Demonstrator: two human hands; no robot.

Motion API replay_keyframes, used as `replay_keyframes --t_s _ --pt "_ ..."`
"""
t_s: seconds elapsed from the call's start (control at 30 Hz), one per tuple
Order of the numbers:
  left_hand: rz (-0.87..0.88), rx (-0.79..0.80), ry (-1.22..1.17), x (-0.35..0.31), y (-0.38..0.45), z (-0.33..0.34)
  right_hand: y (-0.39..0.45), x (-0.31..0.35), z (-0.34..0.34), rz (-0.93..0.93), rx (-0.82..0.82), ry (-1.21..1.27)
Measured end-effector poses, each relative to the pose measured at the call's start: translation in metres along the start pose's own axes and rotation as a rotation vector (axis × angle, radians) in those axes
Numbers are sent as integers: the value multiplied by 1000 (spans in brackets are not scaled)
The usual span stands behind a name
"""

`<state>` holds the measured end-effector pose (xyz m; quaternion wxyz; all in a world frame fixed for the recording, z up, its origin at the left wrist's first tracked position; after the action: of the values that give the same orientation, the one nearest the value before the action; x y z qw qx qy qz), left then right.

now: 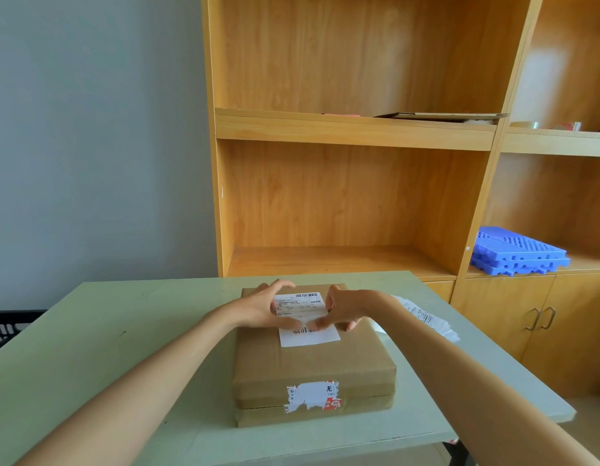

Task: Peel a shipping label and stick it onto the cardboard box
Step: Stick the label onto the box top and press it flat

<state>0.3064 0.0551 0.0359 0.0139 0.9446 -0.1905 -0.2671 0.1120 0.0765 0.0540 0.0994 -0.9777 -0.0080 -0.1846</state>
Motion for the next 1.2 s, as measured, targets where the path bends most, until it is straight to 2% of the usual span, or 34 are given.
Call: replay_keyframes --t_s 0.07,0.13,0.2,0.27,0.47,0.93,1.2 --pt "-71 -144 22 9 2 -1 6 -1 2 48 -127 65" --pt "-135 -304 156 12 3 3 12 0 7 93 -285 63" --pt "-145 -437 299 6 4 13 18 0 14 117 -428 13" --pt "-120 -504 411 -1 8 23 21 2 19 154 -506 2" --pt "-113 -523 545 -7 14 29 25 8 24 146 -605 -153" --pt "-75 -579 448 -2 8 29 22 7 23 98 -613 -230" --pt "-96 -516 435 -1 4 30 8 12 25 48 -559 -194"
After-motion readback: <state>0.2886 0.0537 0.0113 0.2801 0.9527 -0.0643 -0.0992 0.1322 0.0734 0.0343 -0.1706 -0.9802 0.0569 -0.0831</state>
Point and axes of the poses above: each hand's wrist, its own y-axis towards the middle knuckle, its own z-axis out of the palm, x = y × z, the point moved 3 cm from there along y, towards the middle knuckle, and after that the axes turned 13 degrees about -x, right-handed, at the moved point
